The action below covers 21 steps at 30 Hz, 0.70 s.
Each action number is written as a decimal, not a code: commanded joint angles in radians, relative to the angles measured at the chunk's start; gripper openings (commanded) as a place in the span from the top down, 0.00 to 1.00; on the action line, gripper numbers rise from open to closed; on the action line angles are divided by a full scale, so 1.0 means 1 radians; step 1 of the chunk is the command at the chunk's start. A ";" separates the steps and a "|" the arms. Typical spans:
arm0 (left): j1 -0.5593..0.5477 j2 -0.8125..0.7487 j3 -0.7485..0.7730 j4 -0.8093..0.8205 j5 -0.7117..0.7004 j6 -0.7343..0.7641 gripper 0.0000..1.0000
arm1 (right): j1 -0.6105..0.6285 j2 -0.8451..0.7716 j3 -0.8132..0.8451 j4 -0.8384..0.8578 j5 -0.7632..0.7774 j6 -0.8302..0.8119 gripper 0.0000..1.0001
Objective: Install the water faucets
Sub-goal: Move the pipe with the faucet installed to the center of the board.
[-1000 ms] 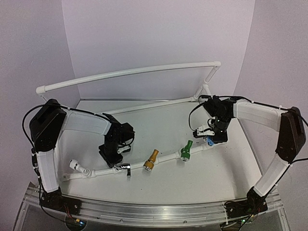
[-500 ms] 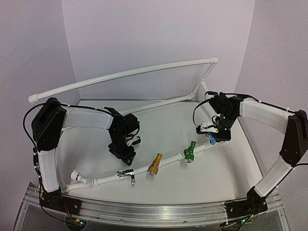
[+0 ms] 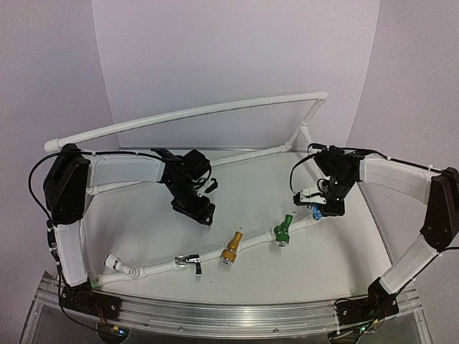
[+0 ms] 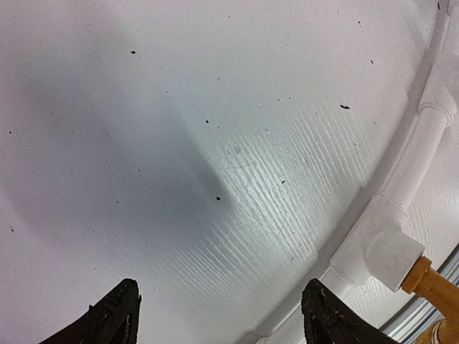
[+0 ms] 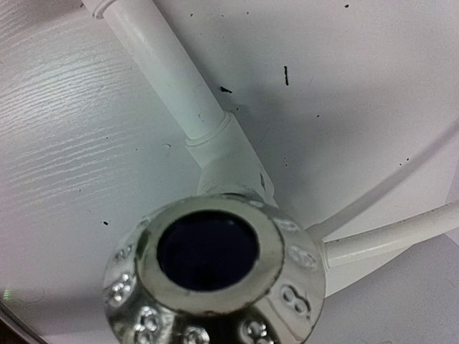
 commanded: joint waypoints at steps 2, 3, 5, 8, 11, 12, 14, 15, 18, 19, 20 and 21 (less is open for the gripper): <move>0.007 -0.060 0.015 0.031 -0.032 -0.026 0.22 | -0.004 0.017 0.103 0.149 -0.025 0.194 1.00; 0.007 -0.065 0.012 0.033 -0.038 -0.027 0.22 | -0.004 0.022 0.111 0.127 -0.031 0.218 1.00; 0.012 -0.076 0.003 0.039 -0.049 -0.029 0.22 | -0.004 0.025 0.123 0.097 -0.049 0.285 1.00; 0.022 -0.087 -0.008 0.049 -0.060 -0.039 0.22 | -0.004 0.028 0.131 0.065 -0.064 0.386 1.00; 0.027 -0.092 -0.012 0.052 -0.064 -0.043 0.21 | -0.004 0.037 0.133 0.044 -0.065 0.464 1.00; 0.028 -0.092 -0.010 0.051 -0.066 -0.042 0.21 | -0.004 0.044 0.136 0.036 -0.065 0.489 1.00; 0.030 -0.092 -0.006 0.048 -0.071 -0.038 0.21 | -0.004 0.059 0.146 0.011 -0.076 0.540 1.00; 0.031 -0.092 -0.004 0.047 -0.073 -0.036 0.21 | -0.004 0.064 0.153 -0.002 -0.092 0.568 1.00; 0.036 -0.094 -0.003 0.044 -0.078 -0.033 0.21 | -0.004 0.070 0.166 -0.043 -0.118 0.633 0.87; 0.037 -0.096 -0.004 0.044 -0.078 -0.034 0.21 | -0.003 0.068 0.168 -0.052 -0.120 0.646 0.85; 0.039 -0.097 -0.004 0.046 -0.078 -0.035 0.21 | -0.003 0.064 0.169 -0.055 -0.120 0.658 0.82; 0.040 -0.098 -0.006 0.048 -0.077 -0.036 0.21 | -0.003 0.057 0.171 -0.058 -0.119 0.665 0.76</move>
